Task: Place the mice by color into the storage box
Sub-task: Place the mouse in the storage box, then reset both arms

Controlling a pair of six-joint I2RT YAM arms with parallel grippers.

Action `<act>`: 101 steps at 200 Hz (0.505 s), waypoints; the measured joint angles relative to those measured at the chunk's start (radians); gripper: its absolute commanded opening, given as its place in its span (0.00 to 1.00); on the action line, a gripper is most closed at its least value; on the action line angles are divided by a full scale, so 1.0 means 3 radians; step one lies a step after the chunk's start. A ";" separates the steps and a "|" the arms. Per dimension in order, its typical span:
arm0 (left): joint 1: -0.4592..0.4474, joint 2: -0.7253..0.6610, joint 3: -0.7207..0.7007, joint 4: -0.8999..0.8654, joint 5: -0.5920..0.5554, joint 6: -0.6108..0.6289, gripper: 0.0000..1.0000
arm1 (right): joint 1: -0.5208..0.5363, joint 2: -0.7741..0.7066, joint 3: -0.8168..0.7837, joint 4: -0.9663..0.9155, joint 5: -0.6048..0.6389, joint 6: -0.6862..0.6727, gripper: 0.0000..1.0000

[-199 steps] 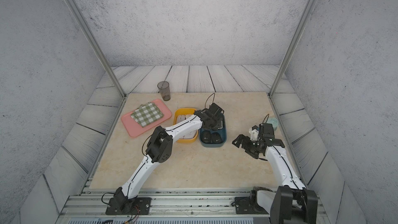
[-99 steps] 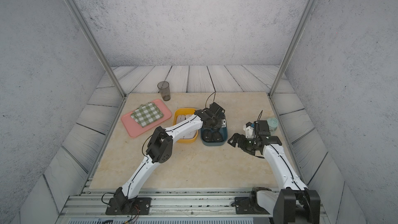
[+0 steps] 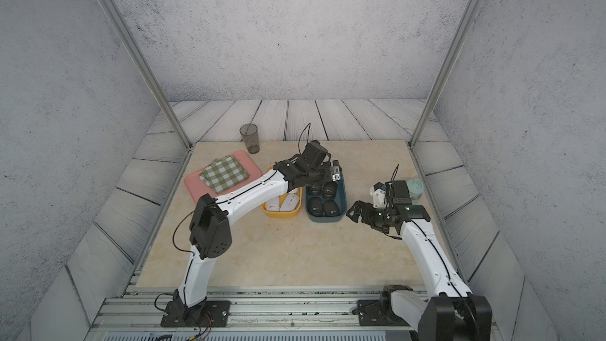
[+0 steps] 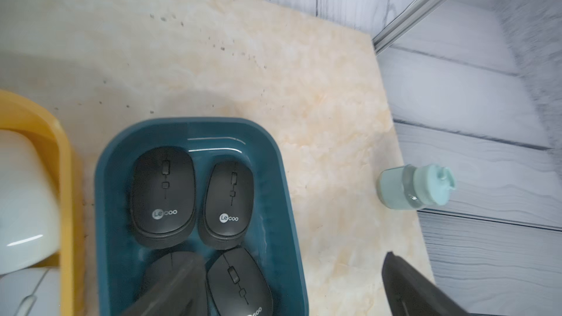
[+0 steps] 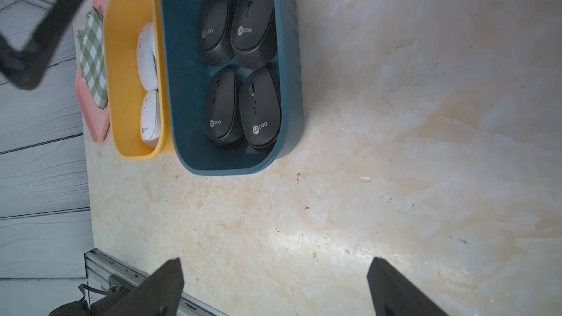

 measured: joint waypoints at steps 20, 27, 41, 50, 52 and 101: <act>0.0047 -0.0548 -0.0479 0.0120 -0.0078 0.0175 0.98 | 0.0020 0.0001 0.0051 -0.0009 0.0055 0.0011 0.99; 0.0070 -0.0806 -0.0706 0.0178 -0.0116 0.0258 0.98 | 0.0038 0.0001 0.0067 -0.0009 0.0071 0.0015 0.99; 0.0132 -0.1293 -0.1120 0.0210 -0.0172 0.0394 0.98 | 0.0104 0.0008 0.0095 -0.0003 0.0112 0.0019 0.99; 0.0201 -0.1630 -0.1409 0.0259 -0.0189 0.0486 0.98 | 0.0173 0.0011 0.0106 0.0013 0.0153 0.0018 0.99; 0.0217 -0.1704 -0.1466 0.0262 -0.0201 0.0507 0.98 | 0.0182 0.0013 0.0107 0.0013 0.0161 0.0018 0.99; 0.1045 -0.3244 -0.2759 0.0136 -0.0301 0.0910 0.98 | 0.0347 0.0273 0.0159 0.0108 0.0429 0.0010 0.99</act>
